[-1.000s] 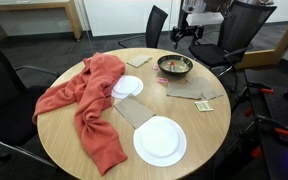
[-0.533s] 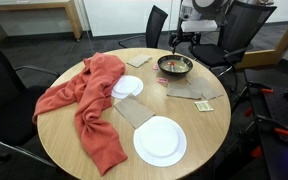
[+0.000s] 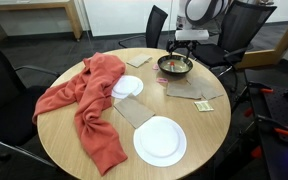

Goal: Remove the marker from the bowl and put it on the table.

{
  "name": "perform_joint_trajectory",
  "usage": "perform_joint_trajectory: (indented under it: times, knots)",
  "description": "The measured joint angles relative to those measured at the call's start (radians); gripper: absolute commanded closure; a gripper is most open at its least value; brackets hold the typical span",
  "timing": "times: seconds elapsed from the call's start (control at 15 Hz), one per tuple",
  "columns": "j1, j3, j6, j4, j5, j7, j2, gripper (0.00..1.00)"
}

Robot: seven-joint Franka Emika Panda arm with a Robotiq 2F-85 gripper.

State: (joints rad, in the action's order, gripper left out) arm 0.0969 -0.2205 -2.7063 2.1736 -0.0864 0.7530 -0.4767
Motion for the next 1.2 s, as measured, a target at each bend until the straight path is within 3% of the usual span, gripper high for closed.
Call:
perform_joint_trajectory:
  times: [1.2]
  knots:
    - [-0.017, -0.006, -0.009, -0.146, -0.058, 0.021, -0.188, 0.00]
